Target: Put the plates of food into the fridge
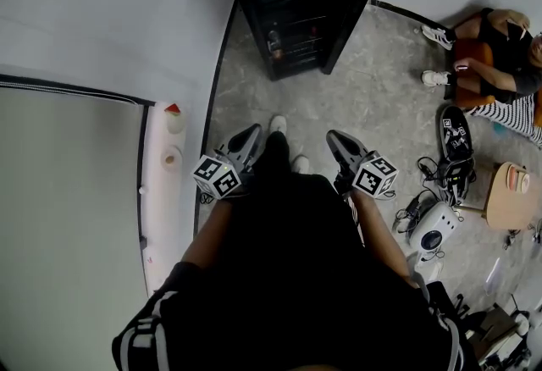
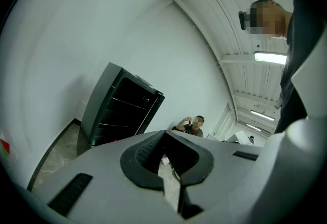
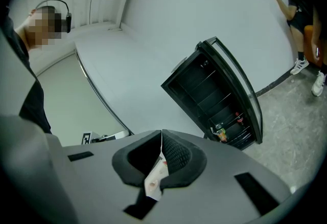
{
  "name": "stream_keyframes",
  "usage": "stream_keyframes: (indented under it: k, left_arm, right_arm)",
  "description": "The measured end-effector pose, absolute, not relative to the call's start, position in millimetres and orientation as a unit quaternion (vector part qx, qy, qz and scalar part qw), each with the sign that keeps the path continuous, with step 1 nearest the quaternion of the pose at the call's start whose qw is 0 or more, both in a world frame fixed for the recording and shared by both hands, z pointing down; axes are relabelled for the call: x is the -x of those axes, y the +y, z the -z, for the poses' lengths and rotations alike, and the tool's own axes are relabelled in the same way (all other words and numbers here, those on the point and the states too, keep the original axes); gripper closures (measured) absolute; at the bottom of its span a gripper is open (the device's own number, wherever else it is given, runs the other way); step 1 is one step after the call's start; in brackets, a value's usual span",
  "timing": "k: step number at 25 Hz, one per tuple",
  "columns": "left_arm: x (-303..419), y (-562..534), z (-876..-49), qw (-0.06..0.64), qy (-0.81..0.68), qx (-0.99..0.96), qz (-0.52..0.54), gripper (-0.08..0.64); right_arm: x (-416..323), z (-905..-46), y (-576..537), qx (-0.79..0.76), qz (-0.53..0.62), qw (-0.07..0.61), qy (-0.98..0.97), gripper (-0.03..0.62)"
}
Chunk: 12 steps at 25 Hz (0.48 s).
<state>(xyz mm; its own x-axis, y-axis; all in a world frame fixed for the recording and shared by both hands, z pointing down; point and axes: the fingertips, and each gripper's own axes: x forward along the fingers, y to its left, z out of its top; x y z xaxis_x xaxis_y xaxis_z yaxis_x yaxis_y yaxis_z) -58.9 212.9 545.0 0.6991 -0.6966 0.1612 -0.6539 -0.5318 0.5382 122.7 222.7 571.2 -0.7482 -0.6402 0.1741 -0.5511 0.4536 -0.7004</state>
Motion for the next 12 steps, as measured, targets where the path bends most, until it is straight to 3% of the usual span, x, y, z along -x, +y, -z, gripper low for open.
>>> stream_keyframes:
  k: [12]
  left_arm:
    - [58,165,-552,0.304,-0.382,-0.872,0.038,0.538]
  right_arm:
    - [-122,-579,184,0.360,0.403,0.062,0.839,0.568]
